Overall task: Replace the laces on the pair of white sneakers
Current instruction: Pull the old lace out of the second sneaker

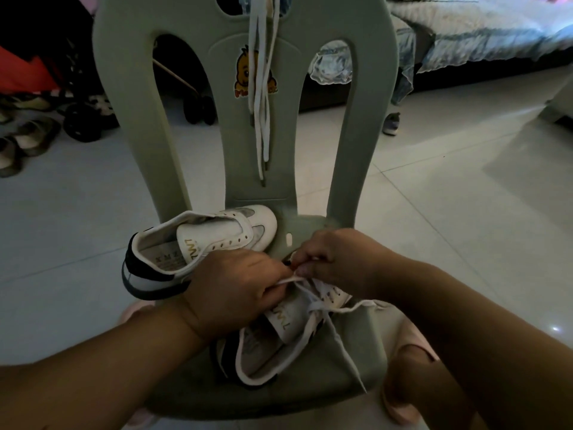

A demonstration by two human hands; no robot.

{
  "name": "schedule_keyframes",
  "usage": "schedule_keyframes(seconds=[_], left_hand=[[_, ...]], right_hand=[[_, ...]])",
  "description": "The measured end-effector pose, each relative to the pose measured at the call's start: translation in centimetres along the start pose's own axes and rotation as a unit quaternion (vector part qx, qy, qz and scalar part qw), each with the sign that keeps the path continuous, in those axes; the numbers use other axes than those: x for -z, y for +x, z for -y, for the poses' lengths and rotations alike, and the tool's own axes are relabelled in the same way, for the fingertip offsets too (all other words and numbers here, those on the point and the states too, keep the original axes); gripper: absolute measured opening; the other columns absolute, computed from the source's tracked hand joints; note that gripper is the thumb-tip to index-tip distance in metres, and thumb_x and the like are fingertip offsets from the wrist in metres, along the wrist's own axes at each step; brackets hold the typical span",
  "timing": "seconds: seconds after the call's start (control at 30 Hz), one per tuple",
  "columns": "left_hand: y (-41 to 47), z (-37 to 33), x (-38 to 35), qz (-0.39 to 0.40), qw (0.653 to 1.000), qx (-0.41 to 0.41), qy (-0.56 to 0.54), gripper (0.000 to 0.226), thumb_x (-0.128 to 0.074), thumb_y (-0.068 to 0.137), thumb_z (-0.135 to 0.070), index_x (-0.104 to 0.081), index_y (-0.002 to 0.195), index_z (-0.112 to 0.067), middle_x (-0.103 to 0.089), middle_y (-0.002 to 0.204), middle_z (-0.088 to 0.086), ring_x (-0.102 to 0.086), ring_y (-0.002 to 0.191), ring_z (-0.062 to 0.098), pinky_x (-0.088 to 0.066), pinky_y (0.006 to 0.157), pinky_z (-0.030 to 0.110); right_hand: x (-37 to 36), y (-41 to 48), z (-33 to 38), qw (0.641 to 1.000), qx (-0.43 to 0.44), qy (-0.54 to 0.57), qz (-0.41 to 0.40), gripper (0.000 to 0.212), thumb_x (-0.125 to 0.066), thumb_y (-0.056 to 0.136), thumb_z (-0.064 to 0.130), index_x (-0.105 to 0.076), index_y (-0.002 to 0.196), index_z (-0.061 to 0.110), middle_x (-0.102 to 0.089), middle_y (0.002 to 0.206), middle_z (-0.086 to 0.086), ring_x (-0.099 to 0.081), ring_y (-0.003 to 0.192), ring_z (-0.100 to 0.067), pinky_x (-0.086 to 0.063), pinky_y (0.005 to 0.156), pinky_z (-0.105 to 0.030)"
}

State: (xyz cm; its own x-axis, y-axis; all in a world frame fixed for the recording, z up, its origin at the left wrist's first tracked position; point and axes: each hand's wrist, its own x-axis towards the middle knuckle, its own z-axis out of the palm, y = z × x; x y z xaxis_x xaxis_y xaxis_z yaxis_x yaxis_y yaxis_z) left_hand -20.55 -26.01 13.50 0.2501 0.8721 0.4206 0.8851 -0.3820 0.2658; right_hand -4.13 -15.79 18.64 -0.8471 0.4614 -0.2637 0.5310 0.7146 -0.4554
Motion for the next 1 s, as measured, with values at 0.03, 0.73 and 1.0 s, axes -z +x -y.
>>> schedule_keyframes(seconds=[0.03,0.73,1.0], left_hand=[[0.0,-0.1,0.0,-0.002,1.0,-0.003,-0.003,0.028,-0.053,0.086,-0.036,-0.075,0.086,-0.021,-0.07,0.073,-0.004,-0.064,0.062,0.012,-0.047,0.058,0.024],[-0.1,-0.3,0.0,-0.004,1.0,0.013,-0.018,0.027,-0.053,0.083,-0.037,-0.073,0.077,-0.02,-0.066,0.065,-0.005,-0.059,0.056,0.011,-0.043,0.049,0.021],[-0.4,-0.2,0.0,0.015,0.999,0.04,-0.03,0.026,-0.051,0.083,-0.038,-0.072,0.082,-0.023,-0.068,0.071,-0.009,-0.061,0.063,0.005,-0.048,0.055,0.02]], right_hand=[[-0.4,0.1,0.1,1.0,0.003,-0.016,-0.012,0.021,-0.047,0.097,0.029,-0.064,0.11,0.027,-0.055,0.097,0.01,-0.05,0.09,-0.006,-0.043,0.08,-0.02],[-0.8,0.1,0.2,0.998,-0.021,0.005,-0.052,0.014,-0.046,0.098,0.029,-0.06,0.094,0.03,-0.054,0.083,0.014,-0.052,0.079,-0.003,-0.041,0.074,-0.023],[1.9,0.0,-3.7,0.888,-0.216,0.135,-0.383,0.018,-0.042,0.1,0.023,-0.058,0.098,0.018,-0.059,0.083,0.003,-0.054,0.074,-0.005,-0.034,0.059,-0.014]])
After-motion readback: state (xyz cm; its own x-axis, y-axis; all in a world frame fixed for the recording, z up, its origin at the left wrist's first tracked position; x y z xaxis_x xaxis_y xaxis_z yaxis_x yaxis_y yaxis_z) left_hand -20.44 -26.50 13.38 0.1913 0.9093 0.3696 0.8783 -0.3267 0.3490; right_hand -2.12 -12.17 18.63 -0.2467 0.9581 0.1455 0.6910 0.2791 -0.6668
